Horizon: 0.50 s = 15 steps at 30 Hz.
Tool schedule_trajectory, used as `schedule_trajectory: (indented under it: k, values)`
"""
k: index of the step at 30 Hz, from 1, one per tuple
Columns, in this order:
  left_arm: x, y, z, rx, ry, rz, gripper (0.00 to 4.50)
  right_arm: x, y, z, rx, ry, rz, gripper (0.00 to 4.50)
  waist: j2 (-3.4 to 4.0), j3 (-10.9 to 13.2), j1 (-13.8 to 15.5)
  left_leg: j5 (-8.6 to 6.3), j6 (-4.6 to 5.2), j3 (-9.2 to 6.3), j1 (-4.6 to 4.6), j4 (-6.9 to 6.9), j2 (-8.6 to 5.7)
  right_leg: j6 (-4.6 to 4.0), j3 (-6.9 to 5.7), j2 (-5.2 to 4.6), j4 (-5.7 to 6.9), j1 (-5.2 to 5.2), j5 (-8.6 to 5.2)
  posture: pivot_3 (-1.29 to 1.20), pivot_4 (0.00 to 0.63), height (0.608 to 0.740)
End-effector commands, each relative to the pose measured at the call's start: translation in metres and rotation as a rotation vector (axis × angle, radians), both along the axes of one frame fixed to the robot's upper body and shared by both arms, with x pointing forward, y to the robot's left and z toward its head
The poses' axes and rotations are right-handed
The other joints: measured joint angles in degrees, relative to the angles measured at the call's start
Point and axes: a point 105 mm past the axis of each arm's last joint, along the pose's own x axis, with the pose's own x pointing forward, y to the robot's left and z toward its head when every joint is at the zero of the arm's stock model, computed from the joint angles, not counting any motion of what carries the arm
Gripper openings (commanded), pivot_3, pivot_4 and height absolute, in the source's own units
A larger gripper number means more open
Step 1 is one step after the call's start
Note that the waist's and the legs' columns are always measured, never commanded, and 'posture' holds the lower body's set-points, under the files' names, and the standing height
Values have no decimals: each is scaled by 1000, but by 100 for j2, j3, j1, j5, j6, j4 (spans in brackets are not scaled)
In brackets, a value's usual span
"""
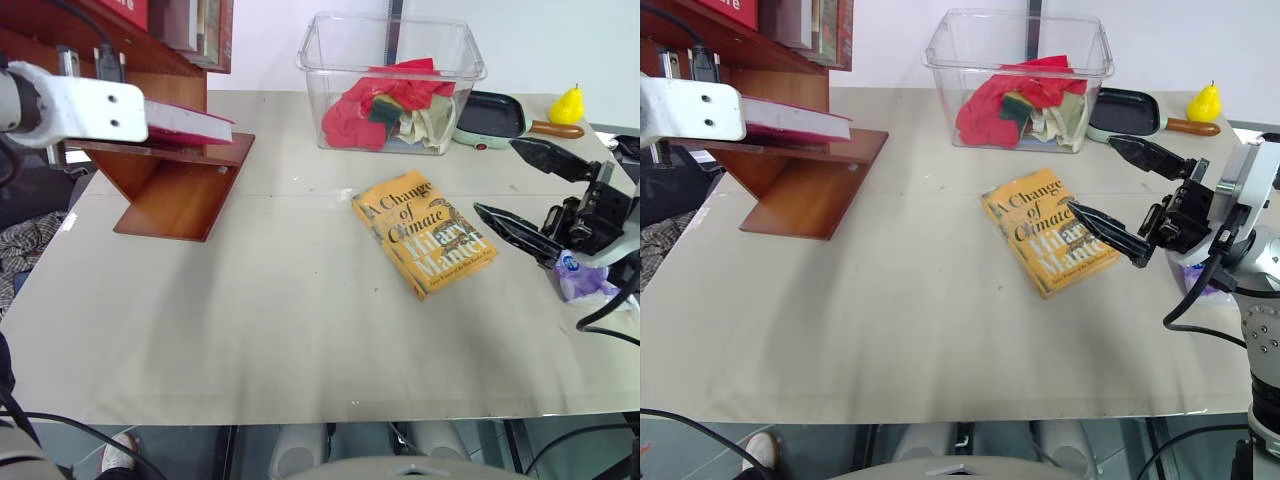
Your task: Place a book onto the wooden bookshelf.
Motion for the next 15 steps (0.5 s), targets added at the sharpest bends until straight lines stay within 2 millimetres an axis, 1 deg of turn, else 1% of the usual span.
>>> schedule_trajectory:
  k: [1,2,3,4,5,8,9,10,11,13,15]
  values:
    - [0,9,-17,-73,68,22,305,-6,1,5,-5,-29,0,4500,17,-12,0,0,0,1,3,0,0,0,0,0,0,2,0,0,150,740]
    - [-1,9,-16,-87,62,20,1329,-6,0,5,-4,-28,-1,4500,21,-14,-3,0,0,1,4,0,0,0,1,0,0,3,0,0,150,740]
    - [-1,9,-14,-99,53,16,1663,-6,0,4,-4,-27,-2,4500,21,-14,-9,0,0,1,4,0,1,0,0,1,0,2,0,0,150,740]
    - [-1,9,-12,-104,48,14,2219,-6,0,4,-4,-27,-3,4500,15,-12,-12,0,0,1,2,0,4,0,0,4,0,1,0,0,150,740]
    - [-5,6,-10,-113,50,-9,2574,-6,0,4,-4,-25,-5,4500,15,-13,-13,0,0,-1,-4,2,11,-1,-4,9,0,0,-1,0,150,740]
    - [-20,-2,1,-154,46,-65,4016,-6,-1,2,-5,-22,-6,4500,3,-6,-29,0,0,9,-14,1,14,0,0,7,-5,-7,-1,0,150,740]
    - [-26,-3,7,-169,30,-73,4337,-6,-1,2,-4,-21,-5,4500,-8,1,-36,0,-1,10,-18,2,20,0,-1,7,-6,-9,-1,0,150,740]
    - [-32,-7,13,-198,18,-100,4454,-5,-1,2,-4,-18,-3,4500,-24,6,-45,-1,-1,13,-31,1,29,-5,0,7,-10,-19,3,0,150,740]
    - [-38,-11,17,-230,21,-124,4454,-4,-1,1,-5,-16,0,4500,-30,7,-50,-1,-1,16,-42,2,37,-19,-1,7,-13,-29,12,0,150,740]
    - [-48,-21,26,-302,1,-168,4454,-2,-1,1,-7,-12,8,4500,-38,3,-70,-1,-2,23,-69,3,42,-16,0,7,-19,-55,15,0,150,740]
    - [-62,-38,36,-401,-4,-240,4454,2,0,2,-8,-9,24,4500,-38,3,-63,-1,-2,27,-113,8,42,2,1,4,-16,-100,27,0,150,740]
